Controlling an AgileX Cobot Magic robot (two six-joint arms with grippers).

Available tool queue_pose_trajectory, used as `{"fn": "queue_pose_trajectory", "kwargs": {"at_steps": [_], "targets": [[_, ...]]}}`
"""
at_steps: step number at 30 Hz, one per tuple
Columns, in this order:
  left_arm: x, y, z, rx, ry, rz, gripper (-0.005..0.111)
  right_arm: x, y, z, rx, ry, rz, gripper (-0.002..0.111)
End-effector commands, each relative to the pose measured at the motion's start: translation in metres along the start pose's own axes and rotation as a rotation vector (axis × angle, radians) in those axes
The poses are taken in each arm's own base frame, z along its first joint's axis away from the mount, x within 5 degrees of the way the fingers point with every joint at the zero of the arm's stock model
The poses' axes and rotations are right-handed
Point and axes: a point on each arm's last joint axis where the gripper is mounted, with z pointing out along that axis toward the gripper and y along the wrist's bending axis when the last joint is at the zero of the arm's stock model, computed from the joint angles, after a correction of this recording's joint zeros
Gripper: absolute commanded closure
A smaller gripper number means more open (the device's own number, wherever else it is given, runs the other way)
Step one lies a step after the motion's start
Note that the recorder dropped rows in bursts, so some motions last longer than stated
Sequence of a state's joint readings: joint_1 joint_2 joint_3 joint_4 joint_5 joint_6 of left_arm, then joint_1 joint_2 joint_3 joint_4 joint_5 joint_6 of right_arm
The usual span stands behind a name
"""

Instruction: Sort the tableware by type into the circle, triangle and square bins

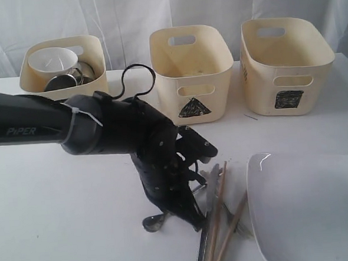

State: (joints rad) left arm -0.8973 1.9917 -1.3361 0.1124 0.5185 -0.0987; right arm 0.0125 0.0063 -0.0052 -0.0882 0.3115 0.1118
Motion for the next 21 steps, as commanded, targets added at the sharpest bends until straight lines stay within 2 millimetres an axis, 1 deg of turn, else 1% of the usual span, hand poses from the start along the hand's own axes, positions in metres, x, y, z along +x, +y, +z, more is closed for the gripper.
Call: {"fn": "queue_pose_trajectory", "kwargs": {"at_steps": [1,5,7,12,14,17,18,21], "targets": [[0.001,0.031,-0.013,-0.058,0.016,-0.07,0.107,0.0,0.0,0.0,-0.007,-0.015,-0.01,0.108],[-0.007,0.053,-0.035,-0.082,-0.058,-0.12,0.107,0.0,0.0,0.0,-0.007,-0.015,-0.01,0.108],[-0.011,0.058,-0.041,-0.09,-0.077,-0.129,0.107,0.0,0.0,0.0,-0.007,-0.015,-0.01,0.108],[-0.02,0.06,-0.057,-0.098,-0.118,-0.123,0.107,0.0,0.0,0.0,-0.007,-0.015,-0.01,0.108],[-0.025,0.061,-0.068,-0.103,-0.156,-0.124,0.107,0.0,0.0,0.0,-0.007,-0.015,-0.01,0.108],[-0.035,0.063,-0.092,-0.117,-0.238,-0.111,0.107,0.0,0.0,0.0,-0.007,-0.015,-0.01,0.108],[-0.04,0.064,-0.102,-0.13,-0.286,-0.089,0.107,0.0,0.0,0.0,-0.007,-0.015,-0.01,0.108],[-0.056,0.069,-0.122,-0.184,-0.439,-0.046,0.107,0.0,0.0,0.0,-0.007,-0.015,-0.01,0.108]]}}
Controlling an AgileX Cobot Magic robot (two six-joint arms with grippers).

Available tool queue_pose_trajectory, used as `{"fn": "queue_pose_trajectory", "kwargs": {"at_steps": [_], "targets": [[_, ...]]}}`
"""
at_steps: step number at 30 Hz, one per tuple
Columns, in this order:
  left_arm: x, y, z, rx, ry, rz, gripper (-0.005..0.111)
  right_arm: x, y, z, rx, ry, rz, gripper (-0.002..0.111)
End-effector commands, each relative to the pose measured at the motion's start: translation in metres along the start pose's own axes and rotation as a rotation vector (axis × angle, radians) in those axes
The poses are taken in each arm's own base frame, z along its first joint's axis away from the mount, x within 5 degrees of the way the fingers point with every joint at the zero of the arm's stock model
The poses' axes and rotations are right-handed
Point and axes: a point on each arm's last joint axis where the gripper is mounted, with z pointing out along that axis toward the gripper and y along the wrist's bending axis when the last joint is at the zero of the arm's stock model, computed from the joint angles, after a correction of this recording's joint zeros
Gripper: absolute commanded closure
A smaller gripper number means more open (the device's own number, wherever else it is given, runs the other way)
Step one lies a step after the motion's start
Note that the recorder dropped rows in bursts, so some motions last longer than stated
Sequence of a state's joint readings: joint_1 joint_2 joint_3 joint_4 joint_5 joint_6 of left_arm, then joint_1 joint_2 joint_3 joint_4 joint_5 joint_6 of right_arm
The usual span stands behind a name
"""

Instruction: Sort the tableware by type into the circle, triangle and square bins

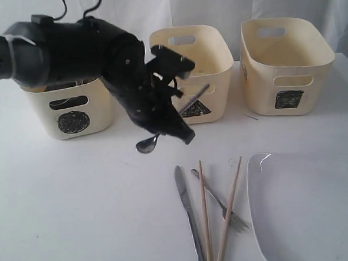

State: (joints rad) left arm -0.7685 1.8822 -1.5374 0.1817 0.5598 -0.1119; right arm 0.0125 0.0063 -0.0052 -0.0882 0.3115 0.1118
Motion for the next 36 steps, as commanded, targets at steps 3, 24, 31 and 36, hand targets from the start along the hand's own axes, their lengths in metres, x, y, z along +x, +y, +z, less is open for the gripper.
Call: {"fn": "queue_pose_trajectory", "kwargs": {"at_steps": [3,24,31,36], "targets": [[-0.043,0.011,-0.036,-0.087,-0.321,0.083,0.107,0.0,0.0,0.0,-0.007,-0.015,-0.01,0.108],[-0.09,0.048,0.028,-0.255,-0.68,0.321,0.107,0.0,0.0,0.0,-0.007,-0.015,-0.01,0.108],[-0.084,0.058,0.038,-0.236,-0.655,0.23,0.085,0.0,0.0,0.0,-0.007,-0.015,-0.01,0.108],[-0.084,0.059,0.038,-0.221,-0.653,0.186,0.07,0.0,0.0,0.0,-0.007,-0.015,-0.01,0.108]]}}
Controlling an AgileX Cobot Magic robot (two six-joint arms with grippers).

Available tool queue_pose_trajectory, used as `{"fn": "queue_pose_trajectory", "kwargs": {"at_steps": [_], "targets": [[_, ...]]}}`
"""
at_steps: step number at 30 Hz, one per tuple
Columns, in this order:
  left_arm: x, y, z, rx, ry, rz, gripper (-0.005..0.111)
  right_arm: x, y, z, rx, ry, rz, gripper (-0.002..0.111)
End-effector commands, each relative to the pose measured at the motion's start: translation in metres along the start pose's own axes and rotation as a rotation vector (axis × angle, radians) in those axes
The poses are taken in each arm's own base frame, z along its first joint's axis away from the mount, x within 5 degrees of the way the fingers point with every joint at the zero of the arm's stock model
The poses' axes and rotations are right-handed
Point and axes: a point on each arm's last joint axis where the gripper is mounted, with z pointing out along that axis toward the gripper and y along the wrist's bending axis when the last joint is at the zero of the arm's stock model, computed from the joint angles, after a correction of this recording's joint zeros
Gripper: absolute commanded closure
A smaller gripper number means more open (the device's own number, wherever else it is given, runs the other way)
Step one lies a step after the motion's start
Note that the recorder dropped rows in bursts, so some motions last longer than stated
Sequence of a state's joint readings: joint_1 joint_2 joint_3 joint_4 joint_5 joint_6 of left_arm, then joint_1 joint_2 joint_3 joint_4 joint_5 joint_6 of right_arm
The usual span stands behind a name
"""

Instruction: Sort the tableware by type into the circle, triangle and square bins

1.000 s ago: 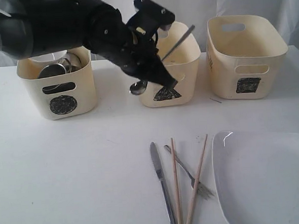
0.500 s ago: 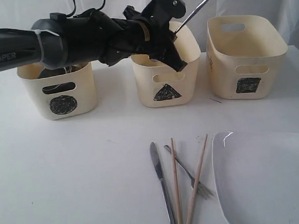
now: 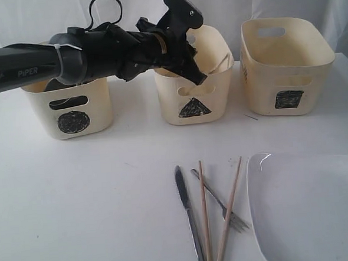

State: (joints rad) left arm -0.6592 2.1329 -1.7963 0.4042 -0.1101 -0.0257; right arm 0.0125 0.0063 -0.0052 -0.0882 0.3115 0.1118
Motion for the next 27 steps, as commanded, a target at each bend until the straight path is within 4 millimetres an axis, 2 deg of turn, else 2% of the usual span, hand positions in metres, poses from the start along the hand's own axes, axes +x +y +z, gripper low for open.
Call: {"fn": "queue_pose_trajectory", "kwargs": {"at_steps": [1,5,7,8,10,14,22,27], "targets": [[-0.006,0.002,-0.003,-0.004,-0.011,-0.034,0.071,0.0,0.0,0.0,-0.007,-0.015,-0.01,0.108],[-0.005,0.002,-0.006,0.0,0.032,-0.078,0.074,0.0,0.0,0.0,-0.007,-0.015,-0.01,0.108],[-0.007,0.003,-0.014,0.002,0.095,-0.192,0.074,0.0,0.0,0.0,-0.007,-0.015,-0.01,0.108],[-0.005,0.003,-0.023,0.007,0.202,-0.294,0.074,0.0,0.0,0.0,-0.007,-0.015,-0.01,0.108],[-0.001,-0.001,-0.033,0.034,0.336,-0.354,0.074,0.0,0.0,0.0,-0.007,-0.015,-0.01,0.108],[0.0,-0.019,-0.051,0.123,0.515,-0.315,0.073,0.0,0.0,0.0,-0.007,-0.015,-0.01,0.108],[-0.02,-0.067,-0.075,0.274,0.571,-0.299,0.073,0.0,0.0,0.0,-0.007,-0.015,-0.01,0.108],[-0.026,-0.065,-0.071,0.248,0.497,-0.263,0.073,0.0,0.0,0.0,-0.007,-0.015,-0.01,0.108]]}}
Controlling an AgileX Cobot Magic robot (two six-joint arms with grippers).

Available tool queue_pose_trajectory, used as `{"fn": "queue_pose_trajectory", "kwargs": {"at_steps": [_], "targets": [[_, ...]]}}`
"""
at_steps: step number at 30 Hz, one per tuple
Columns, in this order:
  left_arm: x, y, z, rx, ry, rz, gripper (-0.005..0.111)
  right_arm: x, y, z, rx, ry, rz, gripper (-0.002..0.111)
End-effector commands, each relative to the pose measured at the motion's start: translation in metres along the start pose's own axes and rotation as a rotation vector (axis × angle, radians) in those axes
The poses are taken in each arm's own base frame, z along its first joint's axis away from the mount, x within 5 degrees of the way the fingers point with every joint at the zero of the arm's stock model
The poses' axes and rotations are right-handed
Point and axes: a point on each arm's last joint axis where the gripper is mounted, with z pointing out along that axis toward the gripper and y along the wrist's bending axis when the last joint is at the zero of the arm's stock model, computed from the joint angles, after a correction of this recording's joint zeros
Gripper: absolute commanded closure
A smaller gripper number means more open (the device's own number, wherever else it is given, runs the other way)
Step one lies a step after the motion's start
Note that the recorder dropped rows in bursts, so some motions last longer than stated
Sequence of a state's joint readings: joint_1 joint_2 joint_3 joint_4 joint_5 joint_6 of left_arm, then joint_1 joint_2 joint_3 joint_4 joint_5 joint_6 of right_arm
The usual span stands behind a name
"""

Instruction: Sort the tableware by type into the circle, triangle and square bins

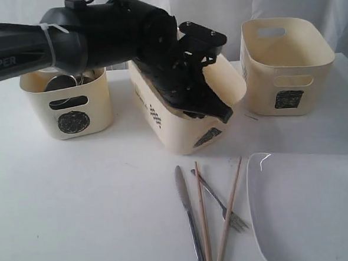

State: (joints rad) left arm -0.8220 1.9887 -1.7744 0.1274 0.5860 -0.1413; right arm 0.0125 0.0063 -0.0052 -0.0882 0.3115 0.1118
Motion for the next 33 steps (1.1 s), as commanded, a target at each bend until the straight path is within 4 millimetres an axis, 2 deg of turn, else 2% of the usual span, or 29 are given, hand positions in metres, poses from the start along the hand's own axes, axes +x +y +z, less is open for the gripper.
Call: {"fn": "queue_pose_trajectory", "kwargs": {"at_steps": [1,10,16,22,26,33], "targets": [[-0.002,0.005,-0.005,-0.019,-0.03,0.015,0.073,0.0,0.0,0.0,-0.007,-0.015,-0.01,0.108],[-0.003,0.03,-0.006,-0.094,-0.046,0.024,0.073,0.0,0.0,0.0,-0.007,-0.015,-0.01,0.108],[-0.006,0.03,-0.013,-0.095,-0.076,0.028,0.073,0.0,0.0,0.0,-0.007,-0.015,-0.01,0.108],[-0.013,0.026,-0.034,-0.058,-0.113,-0.012,0.073,0.0,0.0,0.0,-0.007,-0.015,-0.01,0.108],[-0.016,0.01,-0.051,-0.038,-0.129,0.041,0.073,0.0,0.0,0.0,-0.007,-0.015,-0.01,0.108],[-0.01,-0.035,-0.068,0.029,-0.058,0.139,0.073,0.0,0.0,0.0,-0.007,-0.015,-0.01,0.108]]}}
